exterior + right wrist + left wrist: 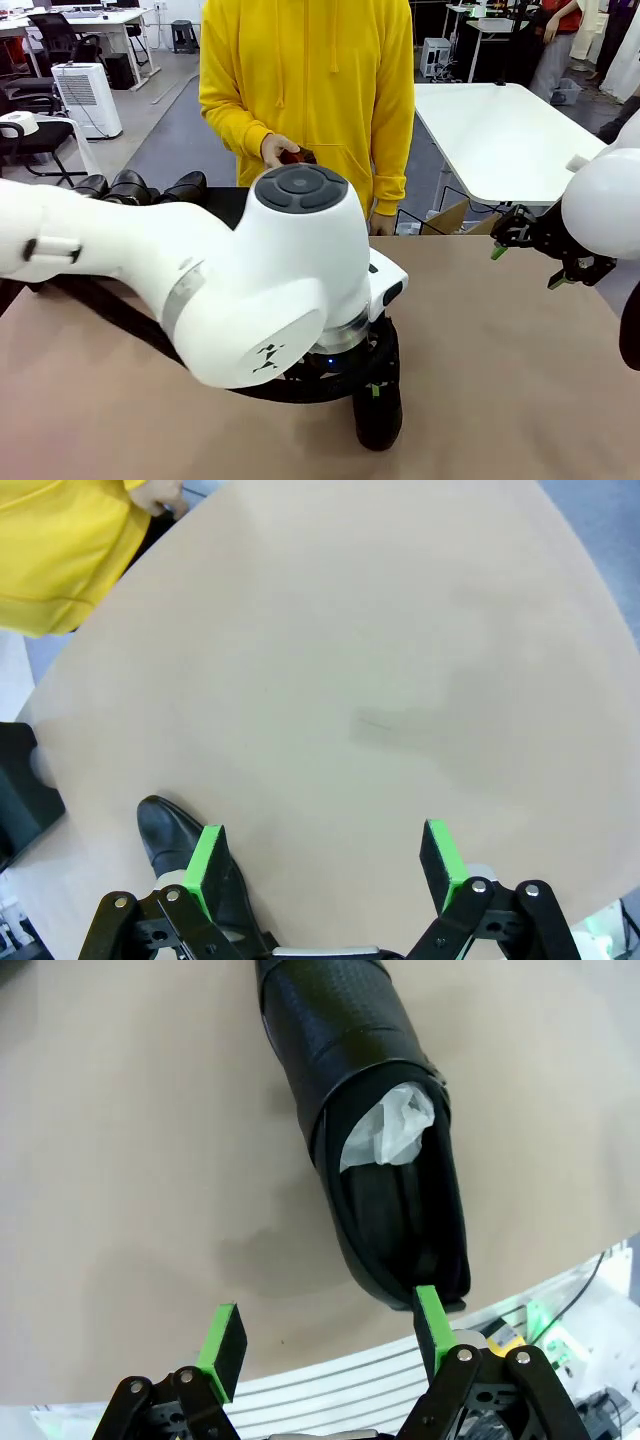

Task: Organize the shoes by placing them on the stand.
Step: Place the Shoe from the middle of the table onto the Shoes Stand.

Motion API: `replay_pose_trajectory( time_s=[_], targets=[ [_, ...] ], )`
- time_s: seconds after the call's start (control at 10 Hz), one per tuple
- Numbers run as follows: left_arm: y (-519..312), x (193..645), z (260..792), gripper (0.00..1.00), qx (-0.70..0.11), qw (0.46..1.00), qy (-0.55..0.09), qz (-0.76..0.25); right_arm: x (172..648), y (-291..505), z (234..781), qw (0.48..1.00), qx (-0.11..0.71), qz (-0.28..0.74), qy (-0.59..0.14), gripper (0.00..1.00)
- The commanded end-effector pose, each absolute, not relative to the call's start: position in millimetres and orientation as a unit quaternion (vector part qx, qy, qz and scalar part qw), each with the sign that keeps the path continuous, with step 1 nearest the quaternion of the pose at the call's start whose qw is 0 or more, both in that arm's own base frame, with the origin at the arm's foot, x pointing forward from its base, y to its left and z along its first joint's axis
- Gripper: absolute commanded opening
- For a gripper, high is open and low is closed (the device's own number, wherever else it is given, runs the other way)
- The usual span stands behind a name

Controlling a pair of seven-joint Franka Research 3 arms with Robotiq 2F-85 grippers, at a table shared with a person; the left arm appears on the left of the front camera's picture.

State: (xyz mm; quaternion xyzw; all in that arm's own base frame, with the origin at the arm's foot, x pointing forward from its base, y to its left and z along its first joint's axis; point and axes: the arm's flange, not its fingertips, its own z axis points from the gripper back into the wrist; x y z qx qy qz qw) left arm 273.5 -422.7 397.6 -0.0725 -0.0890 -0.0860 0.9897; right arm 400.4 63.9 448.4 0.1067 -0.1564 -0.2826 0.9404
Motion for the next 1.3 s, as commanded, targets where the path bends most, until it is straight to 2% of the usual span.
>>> replay_pose_trajectory(
  time_s=[0.0,0.6,0.9,1.2],
  targets=[
    [-440.3,284.3,391.8,0.87,-0.059,0.991,-0.094,-0.072,399.9,61.8,447.6,0.943,0.113,-0.271,-0.155,1.00],
    [-445.9,307.7,367.4,0.87,-0.023,0.997,-0.069,0.025,399.9,61.8,447.6,0.943,0.113,-0.271,-0.155,1.00],
    [-447.1,311.0,354.9,0.87,-0.023,0.999,-0.045,0.006,399.9,61.8,447.6,0.943,0.113,-0.271,-0.155,1.00],
    [-448.7,308.9,354.8,0.32,-0.034,0.999,-0.039,-0.011,399.9,61.8,447.6,0.943,0.113,-0.271,-0.155,1.00]
  ],
)
